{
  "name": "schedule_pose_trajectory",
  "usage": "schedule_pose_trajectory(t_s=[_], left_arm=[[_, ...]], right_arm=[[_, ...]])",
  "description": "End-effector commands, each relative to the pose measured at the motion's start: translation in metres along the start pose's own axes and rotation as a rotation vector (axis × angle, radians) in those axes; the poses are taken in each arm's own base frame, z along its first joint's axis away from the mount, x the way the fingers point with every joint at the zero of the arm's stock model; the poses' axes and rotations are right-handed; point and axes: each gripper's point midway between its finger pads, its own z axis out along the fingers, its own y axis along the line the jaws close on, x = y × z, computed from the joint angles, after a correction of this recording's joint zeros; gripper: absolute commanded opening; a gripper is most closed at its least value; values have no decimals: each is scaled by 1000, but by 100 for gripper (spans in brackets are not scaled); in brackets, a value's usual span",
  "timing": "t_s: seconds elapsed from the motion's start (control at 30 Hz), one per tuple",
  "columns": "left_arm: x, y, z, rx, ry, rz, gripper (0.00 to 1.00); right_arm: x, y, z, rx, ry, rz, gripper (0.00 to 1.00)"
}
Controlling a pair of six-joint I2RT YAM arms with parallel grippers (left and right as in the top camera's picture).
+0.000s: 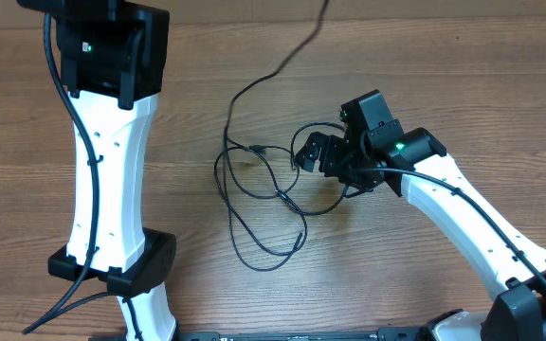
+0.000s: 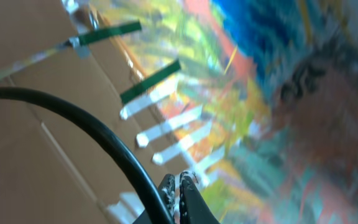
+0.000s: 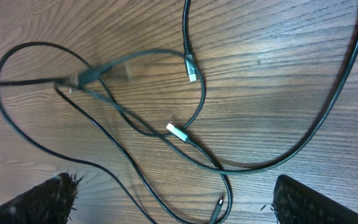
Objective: Untangle cables
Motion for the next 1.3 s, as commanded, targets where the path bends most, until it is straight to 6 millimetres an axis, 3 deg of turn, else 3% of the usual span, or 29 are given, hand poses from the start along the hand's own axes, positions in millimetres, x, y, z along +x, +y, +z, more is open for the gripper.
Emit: schedule_pose_trajectory(t_s=[0.0,0.07,0.23,0.33,0.57,0.77,0.9,0.93,1.17,1.27], left_arm=[[-16,-27,-5,70,-125,-35,4],[-22,-23,-8,46,-138,16,4],[-39,35,-21,-172,-191,-52,4],[-50,55,-28,-246,-257,-58,4],[-79,53,-40,-282,-398,157,4],[-125,65,-82,-428,-593,319,4],[-170,75,-137,-597,-732,479,4],[-188,84,-169,-697,-775,523,4],[-246,121,-323,-1118,-878,655,4],[-258,143,-394,-1292,-885,650,16]], right_arm=[[2,-2,3,3,12,-18,100],[3,-2,3,5,14,-16,100],[6,-5,3,15,25,-16,100],[6,-5,3,14,25,-16,100],[6,-5,3,15,25,-16,100],[8,-7,2,22,34,-37,100],[10,-8,2,28,42,-36,100],[11,-9,2,32,47,-34,100],[16,-14,2,51,69,-25,100],[17,-15,2,54,72,-24,100]])
